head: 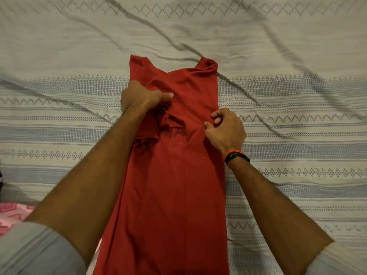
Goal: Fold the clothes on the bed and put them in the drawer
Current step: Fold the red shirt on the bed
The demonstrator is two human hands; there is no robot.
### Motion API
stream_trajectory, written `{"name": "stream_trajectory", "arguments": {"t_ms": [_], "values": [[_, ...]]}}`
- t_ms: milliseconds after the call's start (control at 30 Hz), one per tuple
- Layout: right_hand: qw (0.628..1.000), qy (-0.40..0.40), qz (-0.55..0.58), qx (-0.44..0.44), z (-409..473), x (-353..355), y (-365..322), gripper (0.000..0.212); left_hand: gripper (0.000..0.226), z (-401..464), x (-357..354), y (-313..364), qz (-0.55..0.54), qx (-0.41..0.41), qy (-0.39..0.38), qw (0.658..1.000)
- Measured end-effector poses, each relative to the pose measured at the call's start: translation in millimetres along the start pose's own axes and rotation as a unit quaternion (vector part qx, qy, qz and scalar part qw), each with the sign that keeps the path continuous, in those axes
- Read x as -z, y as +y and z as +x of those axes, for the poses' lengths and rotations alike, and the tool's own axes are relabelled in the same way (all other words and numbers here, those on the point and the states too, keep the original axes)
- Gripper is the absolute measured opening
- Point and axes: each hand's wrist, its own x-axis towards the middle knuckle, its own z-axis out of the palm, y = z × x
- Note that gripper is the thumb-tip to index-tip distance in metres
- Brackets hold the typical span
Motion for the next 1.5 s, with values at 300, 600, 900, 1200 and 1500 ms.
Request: {"name": "stream_trajectory", "arguments": {"t_ms": [300,600,900,1200,1500], "values": [[0.979,0.007,-0.049,0.197,-9,-14,2,0.025,0.059,-12,-9,-36,-0.185,-0.06,-0.009,0.981],[0.978,-0.038,-0.06,0.195,-13,-15,10,0.046,0.03,-11,-4,-31,-0.279,-0.034,0.043,0.959],[0.974,-0.034,-0.09,0.205,-18,-18,5,0.097,0.094,-32,-16,-41,-0.09,-0.074,0.021,0.993],[0.963,-0.033,-0.168,0.21,-32,-21,3,0.124,0.057,-44,-20,-56,-0.21,-0.027,0.082,0.974],[0.975,-0.047,-0.126,0.174,-22,-17,-4,0.108,0.062,-52,-2,-33,-0.081,0.067,0.149,0.983]]}}
